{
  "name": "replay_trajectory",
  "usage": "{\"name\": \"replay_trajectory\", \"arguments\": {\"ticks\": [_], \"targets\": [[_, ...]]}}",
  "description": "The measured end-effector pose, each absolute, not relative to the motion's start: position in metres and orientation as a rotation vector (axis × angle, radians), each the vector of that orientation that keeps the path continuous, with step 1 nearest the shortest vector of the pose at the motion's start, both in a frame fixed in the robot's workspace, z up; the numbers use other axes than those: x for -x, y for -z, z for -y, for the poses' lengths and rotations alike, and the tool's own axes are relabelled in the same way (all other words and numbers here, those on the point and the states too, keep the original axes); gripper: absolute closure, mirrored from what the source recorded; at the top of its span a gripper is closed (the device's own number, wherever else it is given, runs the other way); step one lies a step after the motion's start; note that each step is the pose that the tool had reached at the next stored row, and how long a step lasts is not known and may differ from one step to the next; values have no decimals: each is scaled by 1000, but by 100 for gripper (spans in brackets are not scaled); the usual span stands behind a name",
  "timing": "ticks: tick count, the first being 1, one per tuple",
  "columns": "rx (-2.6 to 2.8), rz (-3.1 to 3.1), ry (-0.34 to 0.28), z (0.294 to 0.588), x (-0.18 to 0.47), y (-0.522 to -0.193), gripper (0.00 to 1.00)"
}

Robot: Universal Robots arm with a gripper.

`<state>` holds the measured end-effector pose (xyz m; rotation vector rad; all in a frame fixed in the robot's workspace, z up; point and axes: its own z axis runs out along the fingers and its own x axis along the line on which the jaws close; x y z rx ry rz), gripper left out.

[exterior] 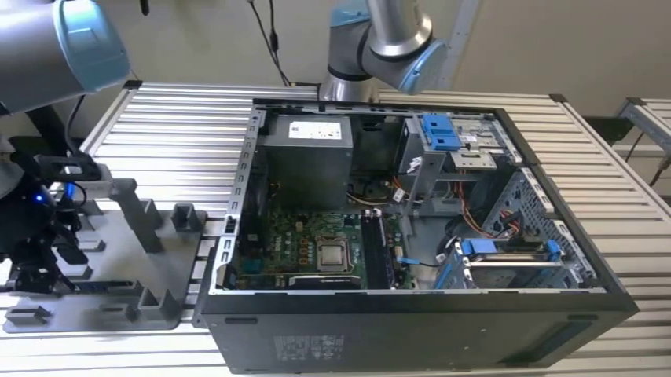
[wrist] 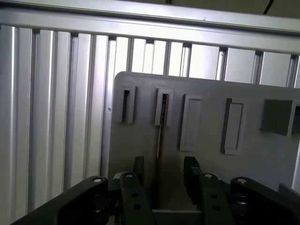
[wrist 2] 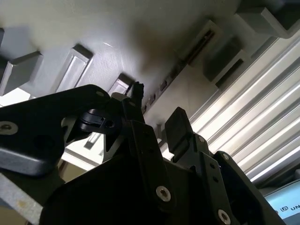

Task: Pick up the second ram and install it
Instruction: 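Pick up the second ram and move it above second insertion slot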

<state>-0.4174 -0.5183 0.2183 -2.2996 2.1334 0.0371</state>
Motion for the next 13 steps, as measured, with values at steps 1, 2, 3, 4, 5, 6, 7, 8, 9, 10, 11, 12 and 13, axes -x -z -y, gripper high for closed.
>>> {"name": "replay_trajectory", "arguments": {"ticks": [1,2,3,4,5,6,7,8,9,10,11,12,13], "targets": [[2300,-2133,-37,518,418,-217,52],[2301,-2131,-37,518,418,-216,52],[2303,-2130,-37,518,418,-215,52],[2305,-2128,-36,518,418,-213,52],[2306,-2126,-36,518,418,-212,52],[2307,-2125,-36,518,419,-211,52],[2308,-2123,-36,518,419,-210,52],[2309,-2123,-36,518,419,-208,52],[2310,-2121,-36,518,419,-207,52],[2311,-2120,-36,518,419,-206,52],[2312,-2119,-35,518,419,-205,52],[2313,-2117,-35,518,419,-204,52],[2314,-2115,-34,518,419,-202,52]]}}
